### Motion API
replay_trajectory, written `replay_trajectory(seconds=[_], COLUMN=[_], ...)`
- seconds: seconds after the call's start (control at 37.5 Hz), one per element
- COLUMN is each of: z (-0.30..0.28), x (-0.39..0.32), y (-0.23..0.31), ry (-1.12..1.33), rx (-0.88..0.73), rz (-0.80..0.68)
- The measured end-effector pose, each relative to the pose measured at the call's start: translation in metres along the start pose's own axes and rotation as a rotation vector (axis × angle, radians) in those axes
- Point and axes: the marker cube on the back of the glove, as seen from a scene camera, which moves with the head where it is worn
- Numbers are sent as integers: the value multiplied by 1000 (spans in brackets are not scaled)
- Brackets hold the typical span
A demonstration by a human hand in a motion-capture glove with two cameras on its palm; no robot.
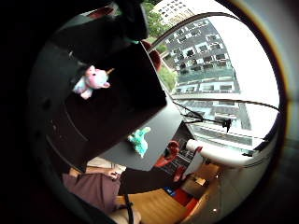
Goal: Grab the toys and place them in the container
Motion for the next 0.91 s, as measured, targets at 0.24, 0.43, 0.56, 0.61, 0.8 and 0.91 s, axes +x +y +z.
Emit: replay_trajectory(seconds=[0.24, 0.43, 0.56, 0.61, 0.8, 0.91], z=[-8, 9, 45, 66, 171, 238], x=[49, 104, 165, 188, 250, 252], y=[54, 129, 168, 182, 195, 188], ry=[-45, -46, 20, 29, -108, -166], rx=[10, 30, -3, -27, -111, -186], rz=[-40, -61, 154, 202, 408, 474])
